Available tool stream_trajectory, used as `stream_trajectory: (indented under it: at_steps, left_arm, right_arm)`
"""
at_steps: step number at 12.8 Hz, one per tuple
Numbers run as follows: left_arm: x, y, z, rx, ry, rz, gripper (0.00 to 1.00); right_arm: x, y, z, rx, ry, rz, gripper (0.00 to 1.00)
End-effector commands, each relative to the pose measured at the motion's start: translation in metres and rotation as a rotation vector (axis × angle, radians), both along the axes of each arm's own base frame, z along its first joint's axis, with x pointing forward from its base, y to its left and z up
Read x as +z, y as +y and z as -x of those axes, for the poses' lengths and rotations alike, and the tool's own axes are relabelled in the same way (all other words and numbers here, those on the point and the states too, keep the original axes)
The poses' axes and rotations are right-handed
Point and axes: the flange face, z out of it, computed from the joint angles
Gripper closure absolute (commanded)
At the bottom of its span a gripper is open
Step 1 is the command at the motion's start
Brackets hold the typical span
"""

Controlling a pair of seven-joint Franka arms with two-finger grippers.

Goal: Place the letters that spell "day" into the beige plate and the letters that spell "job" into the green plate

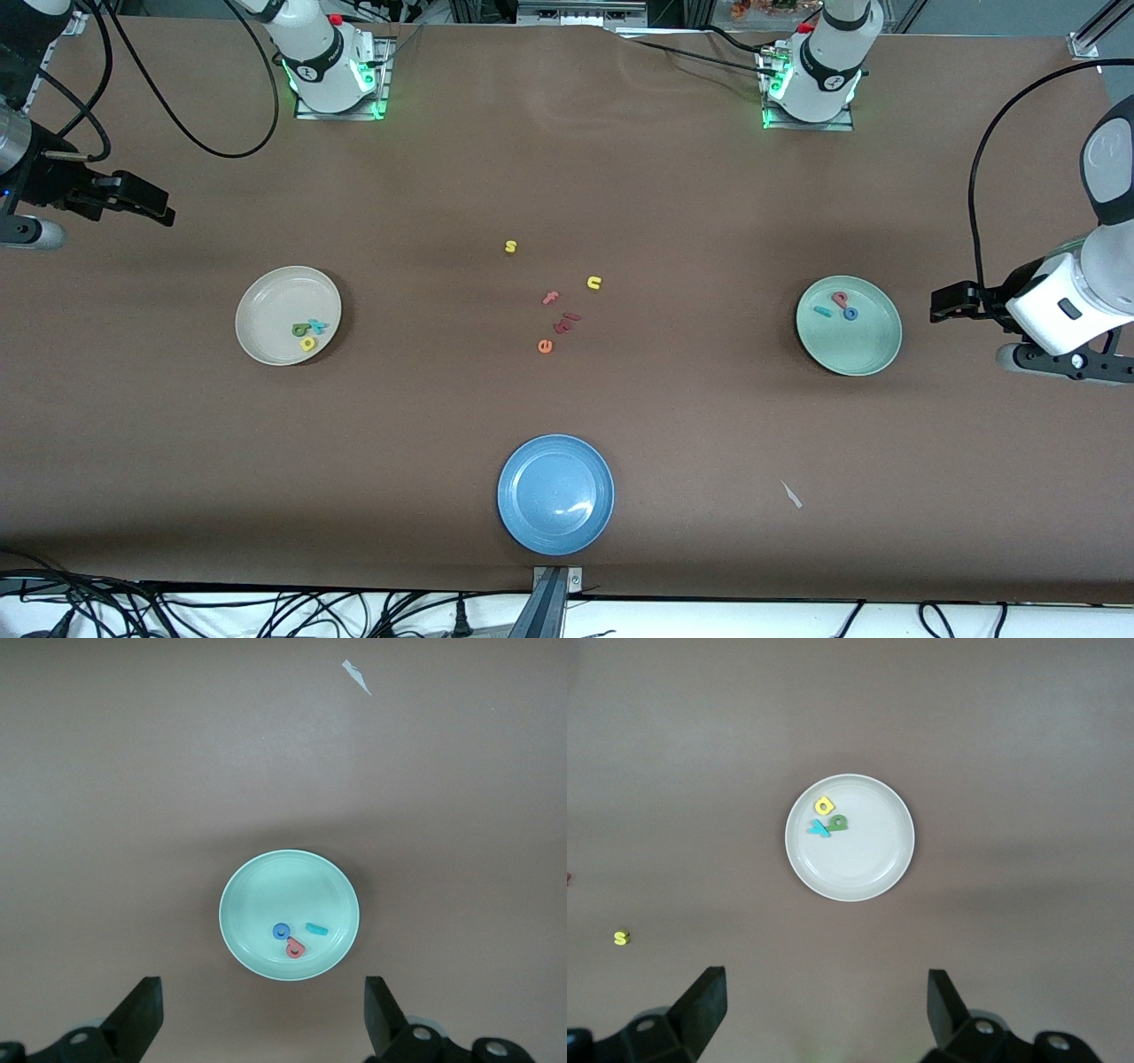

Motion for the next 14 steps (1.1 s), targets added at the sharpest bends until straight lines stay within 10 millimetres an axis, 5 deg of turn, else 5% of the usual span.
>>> stream_trajectory:
  at_steps: [1, 14]
  left_arm:
    - [0.0028, 0.0015, 0.0048, -0.017, 0.004, 0.028, 0.00]
    - [-0.0018, 0.0014, 0.0053, -0.037, 0.013, 0.023, 0.01]
  right_arm:
    - [0.0028, 0.0135, 0.0018, 0.053, -0.017, 0.032, 0.00]
    - [0.0033, 0.0142, -0.0074, 0.056, -0.012, 0.032, 0.00]
